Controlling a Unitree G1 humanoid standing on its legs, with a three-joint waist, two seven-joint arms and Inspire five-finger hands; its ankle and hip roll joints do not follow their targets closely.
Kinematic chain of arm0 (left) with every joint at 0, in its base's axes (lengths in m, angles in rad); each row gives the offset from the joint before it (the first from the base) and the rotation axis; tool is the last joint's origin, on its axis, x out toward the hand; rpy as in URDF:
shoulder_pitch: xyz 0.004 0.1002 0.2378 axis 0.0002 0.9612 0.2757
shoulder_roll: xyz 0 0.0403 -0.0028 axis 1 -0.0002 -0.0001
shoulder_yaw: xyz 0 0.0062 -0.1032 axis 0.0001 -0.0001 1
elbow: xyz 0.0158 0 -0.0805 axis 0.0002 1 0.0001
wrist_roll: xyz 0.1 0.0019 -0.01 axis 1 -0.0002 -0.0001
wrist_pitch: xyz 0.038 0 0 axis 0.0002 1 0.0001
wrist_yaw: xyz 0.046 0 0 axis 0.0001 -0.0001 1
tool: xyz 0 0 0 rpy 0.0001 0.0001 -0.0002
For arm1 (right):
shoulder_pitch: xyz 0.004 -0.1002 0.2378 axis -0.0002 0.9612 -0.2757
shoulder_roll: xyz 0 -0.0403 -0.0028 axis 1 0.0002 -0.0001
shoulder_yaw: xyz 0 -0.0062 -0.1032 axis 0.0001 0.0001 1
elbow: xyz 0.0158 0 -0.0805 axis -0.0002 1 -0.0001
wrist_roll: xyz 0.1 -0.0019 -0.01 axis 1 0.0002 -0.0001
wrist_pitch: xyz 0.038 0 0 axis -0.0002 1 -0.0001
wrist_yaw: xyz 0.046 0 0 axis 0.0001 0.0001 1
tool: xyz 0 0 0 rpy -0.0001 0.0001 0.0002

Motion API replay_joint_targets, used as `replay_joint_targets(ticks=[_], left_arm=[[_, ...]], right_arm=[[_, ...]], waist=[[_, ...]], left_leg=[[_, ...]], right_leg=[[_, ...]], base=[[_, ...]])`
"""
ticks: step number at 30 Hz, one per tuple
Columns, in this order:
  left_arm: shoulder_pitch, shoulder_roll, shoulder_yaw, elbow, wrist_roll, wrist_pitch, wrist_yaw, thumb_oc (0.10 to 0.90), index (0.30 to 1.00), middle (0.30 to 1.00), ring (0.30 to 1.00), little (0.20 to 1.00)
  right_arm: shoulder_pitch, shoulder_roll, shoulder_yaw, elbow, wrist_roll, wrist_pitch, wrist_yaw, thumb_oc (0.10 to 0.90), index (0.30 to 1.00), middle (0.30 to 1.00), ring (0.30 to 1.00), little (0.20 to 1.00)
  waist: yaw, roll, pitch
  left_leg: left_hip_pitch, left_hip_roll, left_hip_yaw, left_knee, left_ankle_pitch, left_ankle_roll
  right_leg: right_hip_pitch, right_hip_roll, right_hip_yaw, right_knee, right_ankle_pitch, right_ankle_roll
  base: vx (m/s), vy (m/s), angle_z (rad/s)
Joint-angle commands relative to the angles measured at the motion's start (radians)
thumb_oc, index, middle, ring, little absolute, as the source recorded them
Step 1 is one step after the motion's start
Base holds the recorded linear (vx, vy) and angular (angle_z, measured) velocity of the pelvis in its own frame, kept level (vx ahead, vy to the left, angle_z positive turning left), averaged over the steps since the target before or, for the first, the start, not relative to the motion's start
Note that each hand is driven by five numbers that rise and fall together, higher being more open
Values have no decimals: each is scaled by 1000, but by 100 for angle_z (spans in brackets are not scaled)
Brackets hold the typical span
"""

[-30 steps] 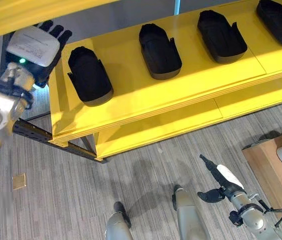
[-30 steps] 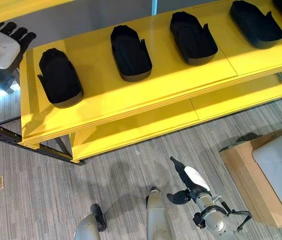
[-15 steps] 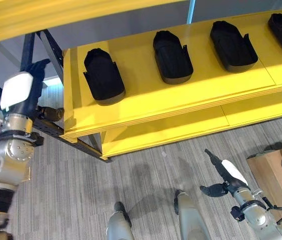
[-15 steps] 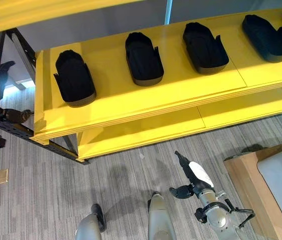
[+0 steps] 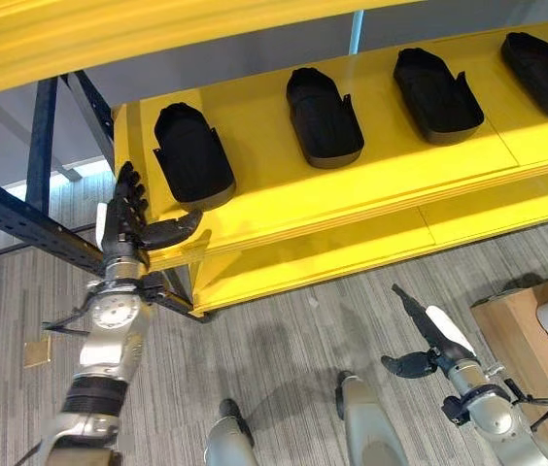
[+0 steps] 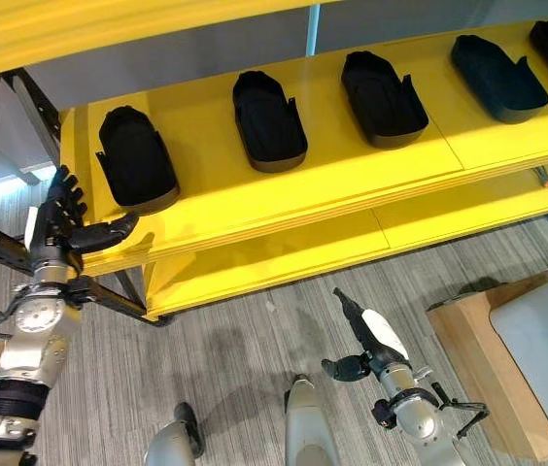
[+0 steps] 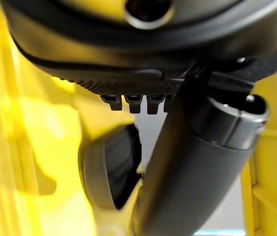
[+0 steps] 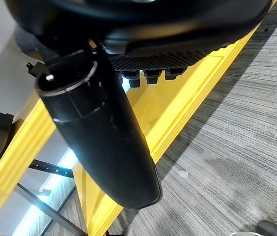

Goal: Move parts from the plastic box to the shelf.

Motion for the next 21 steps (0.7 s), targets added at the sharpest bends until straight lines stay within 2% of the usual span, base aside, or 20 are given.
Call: replay_joint_targets(ticks=[1, 9, 10, 11, 12, 13, 14, 15, 16, 17, 18, 19, 20, 21], left_arm=[[-139, 49, -12, 12, -67, -168, 48, 900, 1000, 1000, 1000, 1000], [-239, -11, -15, 66, -172, -212, 106, 900, 1000, 1000, 1000, 1000], [-258, -17, -11, 78, -168, -219, 131, 900, 1000, 1000, 1000, 1000], [-259, -17, -11, 78, -168, -220, 131, 900, 1000, 1000, 1000, 1000], [-263, -18, -8, 74, -162, -227, 141, 900, 1000, 1000, 1000, 1000], [-268, -19, -4, 75, -154, -229, 154, 900, 1000, 1000, 1000, 1000], [-275, -21, -1, 74, -142, -236, 176, 900, 1000, 1000, 1000, 1000], [-275, -21, 0, 73, -141, -236, 178, 900, 1000, 1000, 1000, 1000], [-279, -21, 3, 70, -129, -241, 189, 900, 1000, 1000, 1000, 1000], [-287, -22, 6, 65, -100, -247, 218, 900, 1000, 1000, 1000, 1000], [-287, -21, 7, 64, -99, -247, 219, 900, 1000, 1000, 1000, 1000], [-294, -14, 13, 68, -73, -249, 245, 900, 1000, 1000, 1000, 1000], [-303, -9, 16, 68, -51, -248, 260, 900, 1000, 1000, 1000, 1000], [-309, -8, 13, 72, -44, -247, 266, 900, 1000, 1000, 1000, 1000]], right_arm=[[-19, -12, 16, -109, 51, -76, -35, 900, 1000, 1000, 1000, 1000], [-15, -19, 37, -121, 54, -81, -53, 900, 1000, 1000, 1000, 1000], [-15, -21, 44, -119, 54, -81, -59, 900, 1000, 1000, 1000, 1000], [-16, -21, 44, -120, 54, -82, -59, 900, 1000, 1000, 1000, 1000], [-15, -21, 45, -120, 54, -82, -61, 900, 1000, 1000, 1000, 1000], [-18, -22, 48, -122, 53, -82, -63, 900, 1000, 1000, 1000, 1000], [-19, -24, 51, -123, 51, -83, -67, 900, 1000, 1000, 1000, 1000], [-20, -24, 51, -124, 51, -84, -67, 900, 1000, 1000, 1000, 1000], [-21, -25, 52, -123, 53, -87, -69, 900, 1000, 1000, 1000, 1000], [-22, -27, 55, -122, 55, -87, -73, 900, 1000, 1000, 1000, 1000], [-23, -27, 55, -123, 54, -88, -73, 900, 1000, 1000, 1000, 1000], [-21, -30, 59, -123, 56, -91, -76, 900, 1000, 1000, 1000, 1000], [-23, -32, 62, -124, 56, -93, -77, 900, 1000, 1000, 1000, 1000], [-24, -35, 65, -124, 55, -95, -78, 900, 1000, 1000, 1000, 1000]], waist=[[-13, -36, -99], [-30, -41, -106], [-32, -42, -110], [-32, -44, -107], [-33, -43, -111], [-33, -45, -109], [-35, -45, -112], [-35, -46, -108], [-36, -47, -109], [-37, -48, -112], [-37, -49, -109], [-38, -48, -114], [-39, -50, -110], [-40, -49, -113]], left_leg=[[-45, -18, -22, 55, 1, 66], [-42, -11, -11, 53, 2, 63], [-33, -11, -18, 60, -26, 54], [-43, -9, -11, 55, 0, 62], [-34, -11, -17, 59, -26, 54], [-45, -9, -10, 55, 0, 62], [-35, -10, -16, 60, -27, 53], [-46, -8, -9, 55, -1, 61], [-46, -8, -9, 56, -1, 61], [-37, -10, -15, 61, -28, 52], [-47, -8, -8, 57, -2, 61], [-36, -9, -14, 61, -28, 52], [-47, -7, -8, 58, -2, 60], [-37, -9, -13, 61, -28, 52]], right_leg=[[62, -6, 4, -107, 89, 8], [48, -2, 12, -106, 90, 9], [58, -2, 14, -100, 65, 13], [48, -1, 13, -106, 89, 9], [56, -2, 15, -100, 65, 13], [45, -1, 15, -106, 89, 10], [54, -2, 16, -99, 65, 13], [44, -1, 15, -106, 89, 9], [43, -1, 15, -105, 88, 10], [50, -1, 17, -98, 65, 14], [40, 0, 16, -104, 89, 10], [48, -1, 18, -96, 64, 15], [37, 1, 18, -99, 87, 11], [46, 0, 18, -93, 64, 15]], base=[[21, 0, -5], [29, -3, -9], [12, -12, -4], [99, -3, -7], [-74, -19, -5], [103, 4, -6], [-75, -13, -4], [0, 0, 0], [11, -6, -4], [11, -6, -3], [107, 7, -7], [-68, -12, -5], [107, 10, -7], [-79, -13, -4]])
